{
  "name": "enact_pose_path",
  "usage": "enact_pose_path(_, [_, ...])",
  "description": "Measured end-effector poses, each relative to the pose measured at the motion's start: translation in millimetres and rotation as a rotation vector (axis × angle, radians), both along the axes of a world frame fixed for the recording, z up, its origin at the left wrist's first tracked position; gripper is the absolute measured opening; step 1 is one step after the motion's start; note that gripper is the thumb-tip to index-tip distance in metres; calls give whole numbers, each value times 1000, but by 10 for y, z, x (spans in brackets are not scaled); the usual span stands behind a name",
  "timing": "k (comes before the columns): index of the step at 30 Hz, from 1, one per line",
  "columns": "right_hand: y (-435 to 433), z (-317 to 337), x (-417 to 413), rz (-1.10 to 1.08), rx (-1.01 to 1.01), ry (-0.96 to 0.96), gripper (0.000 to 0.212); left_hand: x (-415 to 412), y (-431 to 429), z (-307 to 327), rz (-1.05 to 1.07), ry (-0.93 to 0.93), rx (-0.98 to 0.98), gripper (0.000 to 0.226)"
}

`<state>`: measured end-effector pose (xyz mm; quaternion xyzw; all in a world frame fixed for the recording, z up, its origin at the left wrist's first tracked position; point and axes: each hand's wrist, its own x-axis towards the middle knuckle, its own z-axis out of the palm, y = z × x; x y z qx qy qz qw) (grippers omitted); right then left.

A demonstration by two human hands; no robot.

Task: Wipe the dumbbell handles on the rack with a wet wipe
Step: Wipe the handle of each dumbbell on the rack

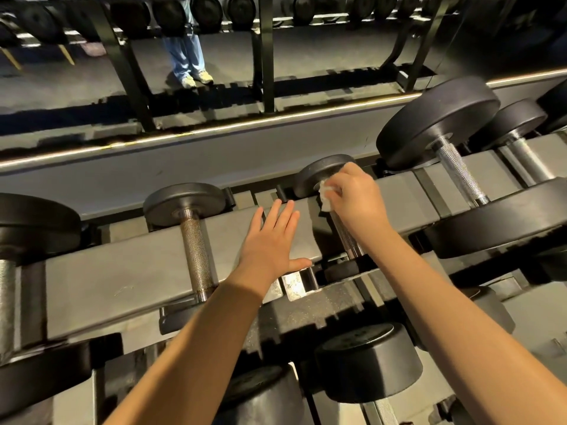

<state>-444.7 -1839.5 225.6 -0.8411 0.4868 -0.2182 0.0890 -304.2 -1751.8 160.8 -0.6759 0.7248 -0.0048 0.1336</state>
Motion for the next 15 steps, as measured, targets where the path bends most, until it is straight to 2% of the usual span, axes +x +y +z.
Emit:
enact_pose_path(5, [119,-62,-243,115,3,235,18,-5,-21,11,7,5,26,99])
enact_pose_path(12, [-8,-17,-25,74,-47,154,20,-13,-3,16,1,-16,13,100])
enact_pose_path(15, [70,24,-148,30,44,216,19,-12,-2,19,4,-3,8,100])
